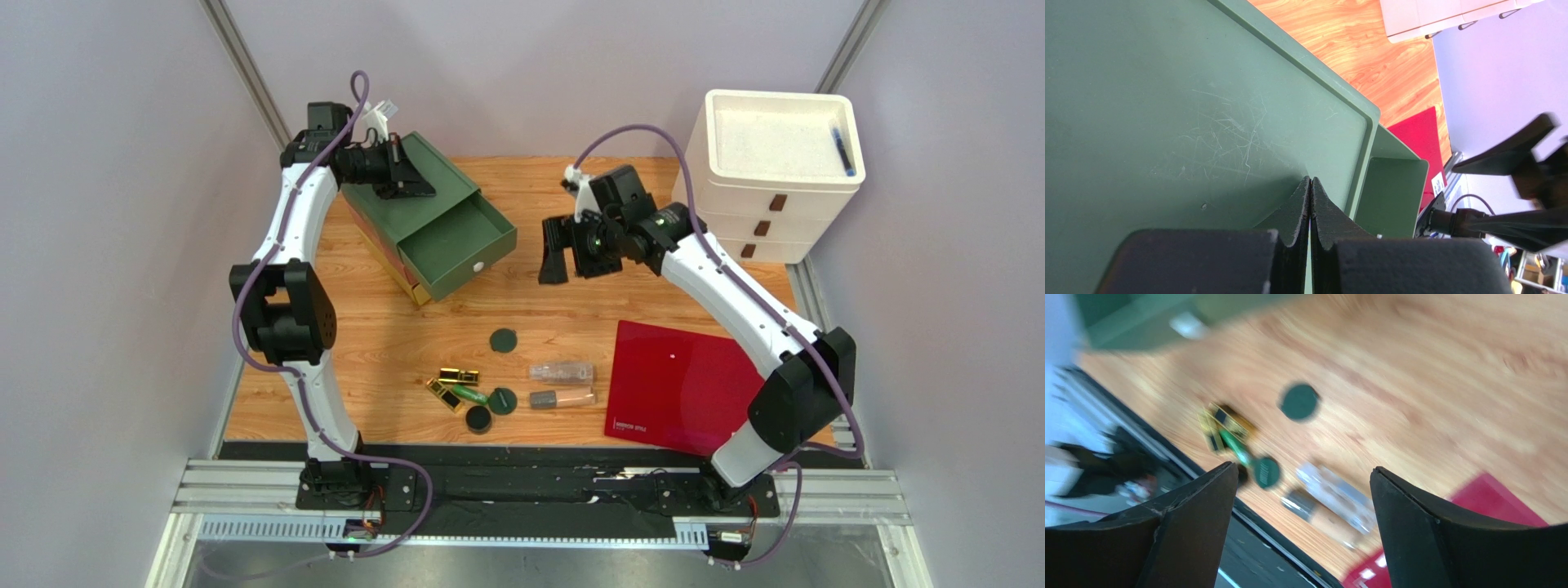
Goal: Organize the makeup
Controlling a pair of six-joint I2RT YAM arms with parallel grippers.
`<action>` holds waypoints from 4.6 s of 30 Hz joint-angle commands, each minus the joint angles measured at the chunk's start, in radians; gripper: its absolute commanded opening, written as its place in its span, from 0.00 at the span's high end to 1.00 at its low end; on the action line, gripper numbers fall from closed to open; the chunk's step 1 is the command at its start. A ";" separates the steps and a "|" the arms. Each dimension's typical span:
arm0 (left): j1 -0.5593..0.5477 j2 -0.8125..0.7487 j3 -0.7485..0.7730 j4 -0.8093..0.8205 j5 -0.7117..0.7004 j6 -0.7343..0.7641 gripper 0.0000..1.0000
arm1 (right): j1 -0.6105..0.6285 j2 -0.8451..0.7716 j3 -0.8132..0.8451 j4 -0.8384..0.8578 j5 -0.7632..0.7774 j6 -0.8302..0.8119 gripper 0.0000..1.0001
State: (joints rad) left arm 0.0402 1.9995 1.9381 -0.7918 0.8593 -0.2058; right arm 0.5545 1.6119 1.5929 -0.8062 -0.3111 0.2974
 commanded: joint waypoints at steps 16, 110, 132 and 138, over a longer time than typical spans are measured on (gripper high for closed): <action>0.010 0.101 -0.079 -0.109 -0.157 0.091 1.00 | 0.370 0.085 -0.280 -0.042 0.472 -0.328 0.20; 0.012 0.127 -0.054 -0.115 -0.111 0.095 1.00 | 0.344 0.465 0.561 0.352 0.596 -0.273 0.78; 0.010 0.134 -0.051 -0.104 -0.109 0.085 1.00 | 0.344 0.335 0.507 0.271 0.757 -0.322 0.08; 0.010 0.134 -0.051 -0.103 -0.108 0.085 1.00 | 0.340 0.113 0.173 0.179 0.652 -0.412 0.03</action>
State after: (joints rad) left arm 0.0525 2.0331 1.9396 -0.7753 0.9596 -0.2008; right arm 0.9005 1.9224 1.9522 -0.5640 0.3981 -0.0357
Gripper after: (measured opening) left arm 0.000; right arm 0.961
